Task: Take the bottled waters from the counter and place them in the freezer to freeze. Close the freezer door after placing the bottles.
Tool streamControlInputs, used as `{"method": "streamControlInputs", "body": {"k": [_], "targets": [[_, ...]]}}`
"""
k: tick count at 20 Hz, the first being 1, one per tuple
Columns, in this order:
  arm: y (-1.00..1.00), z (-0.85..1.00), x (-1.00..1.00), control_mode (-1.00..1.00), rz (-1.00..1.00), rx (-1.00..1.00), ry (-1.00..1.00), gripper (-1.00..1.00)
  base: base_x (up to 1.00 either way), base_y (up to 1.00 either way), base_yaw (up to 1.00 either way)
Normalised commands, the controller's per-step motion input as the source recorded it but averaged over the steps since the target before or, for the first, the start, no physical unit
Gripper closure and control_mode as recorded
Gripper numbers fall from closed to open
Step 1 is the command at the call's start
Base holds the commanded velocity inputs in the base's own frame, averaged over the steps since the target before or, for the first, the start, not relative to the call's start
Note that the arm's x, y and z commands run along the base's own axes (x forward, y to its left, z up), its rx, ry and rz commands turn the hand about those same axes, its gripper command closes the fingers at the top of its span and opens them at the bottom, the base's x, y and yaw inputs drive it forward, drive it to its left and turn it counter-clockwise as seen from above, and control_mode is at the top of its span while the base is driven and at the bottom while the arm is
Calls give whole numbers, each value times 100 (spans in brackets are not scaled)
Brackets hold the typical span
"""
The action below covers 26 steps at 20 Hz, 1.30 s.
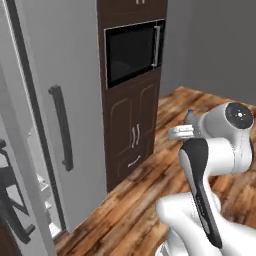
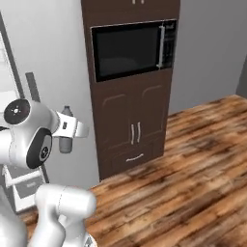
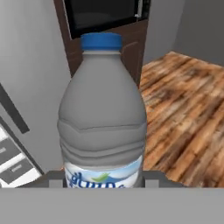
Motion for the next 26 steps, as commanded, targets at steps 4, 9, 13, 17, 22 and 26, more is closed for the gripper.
{"method": "streamControlInputs", "body": {"k": [4,9,13,17,22,26], "targets": [[0,0,0,100,0,0,0,100,34,-62,76],[0,0,0,100,0,0,0,100,38,-61,77],[0,0,0,100,0,0,0,100,17,-63,78],[0,0,0,100,0,0,0,100,1,-70,73],[0,0,0,100,0,0,0,100,17,-65,73],[0,0,0,100,0,0,0,100,24,-49,69]]}}
